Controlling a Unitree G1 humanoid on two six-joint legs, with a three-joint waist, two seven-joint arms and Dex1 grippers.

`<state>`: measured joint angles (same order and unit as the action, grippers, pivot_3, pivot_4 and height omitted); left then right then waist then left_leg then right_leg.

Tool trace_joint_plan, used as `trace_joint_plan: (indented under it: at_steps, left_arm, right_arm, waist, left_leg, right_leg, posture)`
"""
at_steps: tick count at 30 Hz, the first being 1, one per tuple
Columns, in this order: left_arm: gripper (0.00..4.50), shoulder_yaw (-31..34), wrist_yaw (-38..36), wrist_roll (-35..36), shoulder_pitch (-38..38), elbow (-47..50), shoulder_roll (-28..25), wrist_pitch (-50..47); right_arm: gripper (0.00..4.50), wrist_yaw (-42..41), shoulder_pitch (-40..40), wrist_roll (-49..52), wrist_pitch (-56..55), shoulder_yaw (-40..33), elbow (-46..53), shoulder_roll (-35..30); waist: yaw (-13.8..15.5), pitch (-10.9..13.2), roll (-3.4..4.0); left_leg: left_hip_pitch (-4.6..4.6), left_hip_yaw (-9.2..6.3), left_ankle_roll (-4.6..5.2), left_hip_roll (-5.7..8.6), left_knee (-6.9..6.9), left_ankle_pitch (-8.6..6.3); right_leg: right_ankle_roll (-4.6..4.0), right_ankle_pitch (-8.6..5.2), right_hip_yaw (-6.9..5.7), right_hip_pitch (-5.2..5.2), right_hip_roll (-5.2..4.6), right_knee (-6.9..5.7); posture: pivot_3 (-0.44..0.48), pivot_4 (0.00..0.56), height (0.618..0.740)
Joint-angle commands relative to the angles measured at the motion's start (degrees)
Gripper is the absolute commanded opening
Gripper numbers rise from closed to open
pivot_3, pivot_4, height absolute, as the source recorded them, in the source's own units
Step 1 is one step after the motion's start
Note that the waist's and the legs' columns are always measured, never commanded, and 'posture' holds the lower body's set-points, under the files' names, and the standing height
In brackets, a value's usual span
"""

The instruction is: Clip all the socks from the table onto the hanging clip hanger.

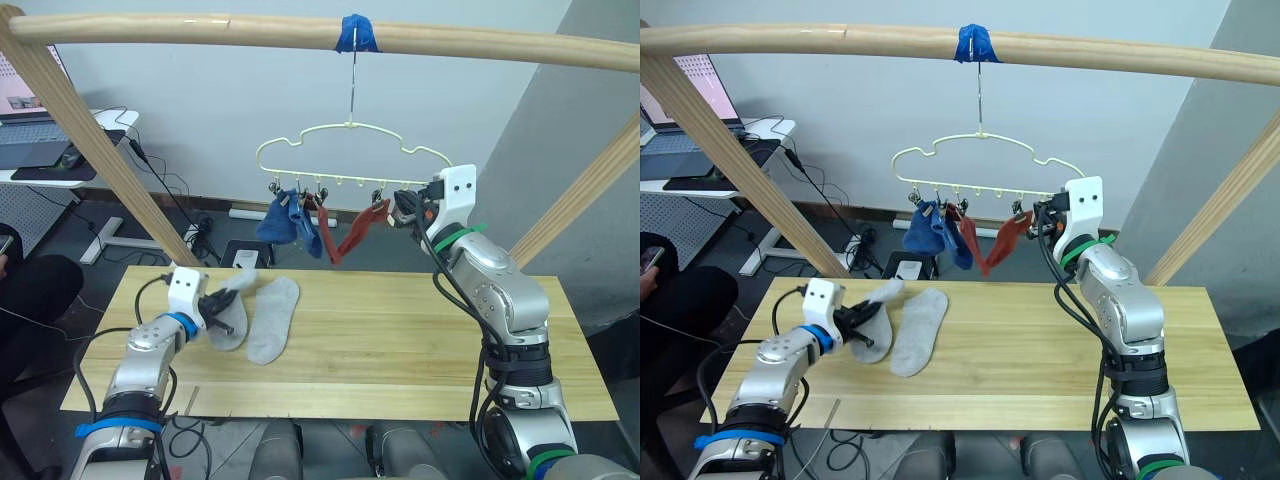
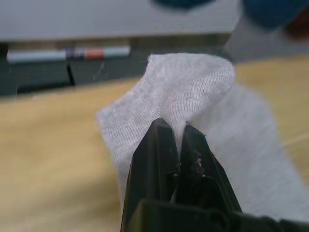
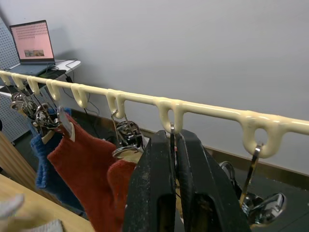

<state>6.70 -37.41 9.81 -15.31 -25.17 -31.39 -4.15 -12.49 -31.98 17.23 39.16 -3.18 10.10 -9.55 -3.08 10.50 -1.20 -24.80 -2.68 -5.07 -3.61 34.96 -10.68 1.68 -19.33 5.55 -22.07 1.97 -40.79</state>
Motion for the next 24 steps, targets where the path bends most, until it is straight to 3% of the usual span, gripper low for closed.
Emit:
trace_joint_plan:
  at_steps: [1,4,9,17,24]
  left_arm:
    - [0.11,0.79,-2.40,2.30,1.86,7.89,-1.77,-4.86]
    - [0.11,-1.79,-3.29,-0.11,3.37,9.07,-2.94,-6.48]
    - [0.11,-2.38,1.22,-2.72,3.20,6.07,-2.19,-10.29]
    - [2.31,-2.56,0.30,-3.99,4.73,7.15,-3.65,-9.33]
    - [4.35,-3.43,-1.74,-1.59,5.65,22.98,-3.89,-15.73]
  right_arm:
    - [0.00,-0.51,-0.76,1.13,-0.04,-1.09,0.22,-0.21]
    - [0.00,-0.44,-0.99,1.32,-0.16,-1.13,-0.26,-0.01]
    - [0.00,0.00,-1.05,1.60,-0.02,-0.98,-0.13,0.13]
    - [0.00,0.29,-0.22,1.68,0.42,-1.37,0.63,-0.34]
    - [0.00,0.58,-0.18,1.72,0.47,-1.39,0.80,-0.44]
  waist:
    - [-0.15,0.00,0.00]
    - [-0.23,0.00,0.01]
    - [-0.14,0.00,0.00]
    - [-0.12,0.00,0.00]
    - [-0.13,0.02,0.00]
  left_leg:
    - [0.00,0.00,0.00,0.00,0.00,0.00]
    - [0.01,0.03,0.00,0.00,-0.01,0.00]
    - [0.01,-0.01,0.00,0.00,-0.01,0.00]
    - [0.01,0.00,0.00,-0.01,-0.02,0.00]
    - [0.00,0.00,0.00,-0.01,-0.01,0.00]
  right_leg:
    - [0.00,0.00,0.00,0.00,0.00,0.00]
    - [0.00,0.00,0.03,0.00,0.00,0.02]
    - [0.01,0.00,-0.02,-0.01,0.00,0.01]
    - [0.00,-0.01,0.00,-0.02,0.00,0.02]
    - [0.02,-0.02,0.01,-0.01,-0.01,0.01]
  posture:
    - [-0.012,0.160,0.740]
    - [-0.009,0.160,0.740]
    - [-0.023,0.163,0.740]
    - [-0.030,0.168,0.740]
    - [-0.032,0.170,0.740]
